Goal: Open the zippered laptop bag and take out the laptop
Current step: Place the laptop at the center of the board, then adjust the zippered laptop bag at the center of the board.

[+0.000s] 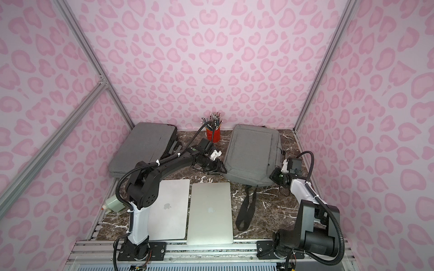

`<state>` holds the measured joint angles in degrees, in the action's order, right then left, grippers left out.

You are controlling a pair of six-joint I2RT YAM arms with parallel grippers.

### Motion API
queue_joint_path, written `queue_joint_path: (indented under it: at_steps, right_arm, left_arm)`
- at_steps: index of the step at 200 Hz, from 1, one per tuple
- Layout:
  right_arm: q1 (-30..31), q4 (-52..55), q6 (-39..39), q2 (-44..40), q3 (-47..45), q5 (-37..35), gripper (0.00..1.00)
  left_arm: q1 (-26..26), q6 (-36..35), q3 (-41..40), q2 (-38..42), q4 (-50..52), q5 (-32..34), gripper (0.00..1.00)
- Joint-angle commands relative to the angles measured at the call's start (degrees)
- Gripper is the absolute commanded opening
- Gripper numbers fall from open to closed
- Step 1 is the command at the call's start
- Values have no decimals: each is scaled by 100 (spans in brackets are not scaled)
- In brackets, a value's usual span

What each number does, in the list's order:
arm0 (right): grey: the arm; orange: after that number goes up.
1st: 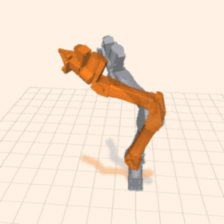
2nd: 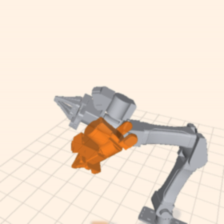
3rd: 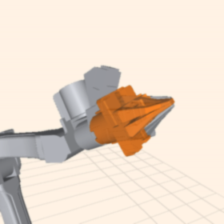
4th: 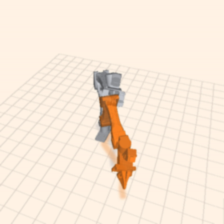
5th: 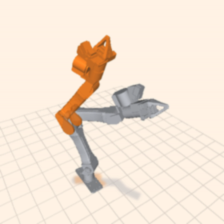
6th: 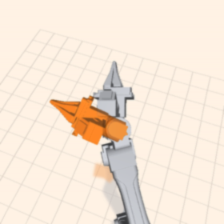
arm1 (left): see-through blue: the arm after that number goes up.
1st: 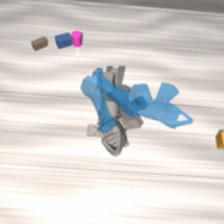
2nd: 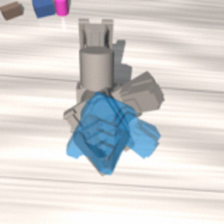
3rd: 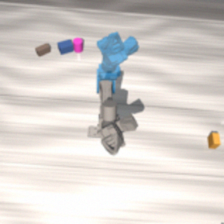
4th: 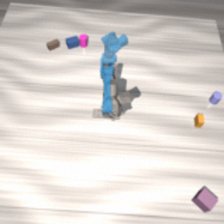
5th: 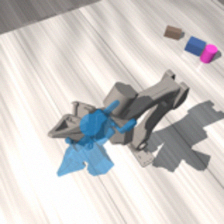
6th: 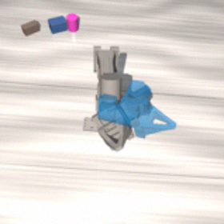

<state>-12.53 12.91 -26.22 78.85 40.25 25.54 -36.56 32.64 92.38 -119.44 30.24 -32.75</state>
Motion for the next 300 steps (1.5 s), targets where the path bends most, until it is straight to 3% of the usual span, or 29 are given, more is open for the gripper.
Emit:
queue_joint_path:
  at_steps: [1, 56, 103, 110, 129, 149, 218, 263, 300]
  right_arm:
    - [135, -271, -154, -51, -44, 199, 0]
    - [258, -155, -179, -250, -113, 286, 0]
    - [448, -173, -386, -527, -374, 532, 0]
    - [497, -190, -446, -574, -422, 582, 0]
    - [763, -259, -720, -763, -534, 667, 0]
    - [1134, -340, -1075, -975, -628, 667, 0]
    - [2304, -1103, -2431, -1314, -888, 222, 0]
    - [3068, -1330, -3248, -1237, -716, -488, 0]
    - [3297, -1300, -3399, -1059, -607, -905, 0]
  left_arm:
    - [-45, 473, -17, -80, -440, 112, 54]
    - [-31, 620, 209, -439, -636, 236, 54]
    - [21, 609, 631, -685, -542, 188, 36]
    - [37, 574, 729, -723, -470, 188, 29]
    - [76, 488, 952, -811, -349, 145, 20]
    - [126, 309, 1193, -887, -87, 220, 18]
    - [410, -96, 1970, -1365, 360, 150, 21]
    - [465, -426, 2524, -1452, 819, 180, 34]
    - [483, -674, 2413, -1141, 1208, 553, 48]
